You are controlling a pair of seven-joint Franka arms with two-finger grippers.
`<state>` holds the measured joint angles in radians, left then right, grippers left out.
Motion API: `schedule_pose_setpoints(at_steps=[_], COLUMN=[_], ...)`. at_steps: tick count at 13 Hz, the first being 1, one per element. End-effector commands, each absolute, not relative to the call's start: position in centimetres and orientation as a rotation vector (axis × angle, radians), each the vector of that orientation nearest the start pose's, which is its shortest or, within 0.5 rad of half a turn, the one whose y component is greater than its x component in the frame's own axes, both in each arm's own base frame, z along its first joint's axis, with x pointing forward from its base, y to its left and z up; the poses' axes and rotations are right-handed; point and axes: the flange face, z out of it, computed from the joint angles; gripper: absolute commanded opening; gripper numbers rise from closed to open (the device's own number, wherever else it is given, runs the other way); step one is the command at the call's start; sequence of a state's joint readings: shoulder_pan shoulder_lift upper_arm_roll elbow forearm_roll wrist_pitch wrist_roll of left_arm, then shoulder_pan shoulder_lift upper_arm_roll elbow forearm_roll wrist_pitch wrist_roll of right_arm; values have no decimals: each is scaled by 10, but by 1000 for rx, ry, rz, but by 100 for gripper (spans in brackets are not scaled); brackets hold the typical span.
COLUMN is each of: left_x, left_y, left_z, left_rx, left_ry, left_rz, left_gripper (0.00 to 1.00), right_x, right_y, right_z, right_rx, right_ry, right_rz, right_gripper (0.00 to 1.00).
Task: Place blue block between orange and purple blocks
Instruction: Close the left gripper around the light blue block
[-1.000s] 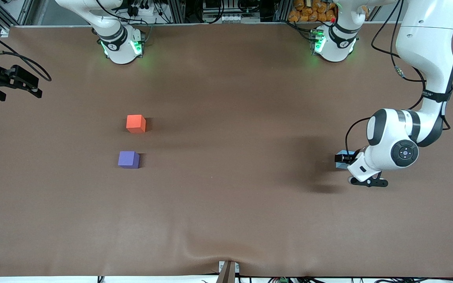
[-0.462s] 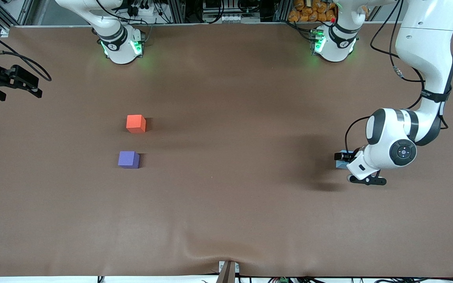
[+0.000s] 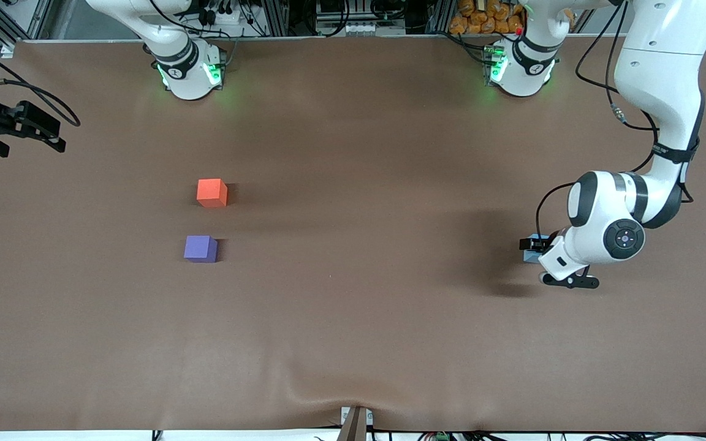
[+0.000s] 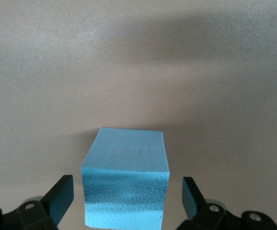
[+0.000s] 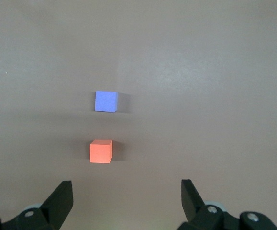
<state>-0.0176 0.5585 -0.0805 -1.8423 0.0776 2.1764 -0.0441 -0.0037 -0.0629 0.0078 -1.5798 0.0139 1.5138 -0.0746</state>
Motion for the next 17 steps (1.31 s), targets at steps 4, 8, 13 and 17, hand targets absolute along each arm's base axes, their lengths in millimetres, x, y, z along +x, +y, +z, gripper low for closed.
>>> schedule_pose_setpoints(at_steps=[4,8,13,17], left_x=[617,618,623,642], left_y=[-50,-50,-50,-52], left_z=[197,198,208,235], left_rx=[-3077,-3078,-3081,-3090], left_ry=[178,168,145,101], left_rz=[336,333,309,267], left_gripper=[100,48,38,38], right_x=[521,522,522,523], right_y=[6,5,6,4], right_z=[653,651,651,651], right_rx=[-3115,-3114,-3114,-3113], right_ry=[-110,-107,-112,-105], right_rz=[-3,-1,1,-4], right_gripper=[100,100,100,100])
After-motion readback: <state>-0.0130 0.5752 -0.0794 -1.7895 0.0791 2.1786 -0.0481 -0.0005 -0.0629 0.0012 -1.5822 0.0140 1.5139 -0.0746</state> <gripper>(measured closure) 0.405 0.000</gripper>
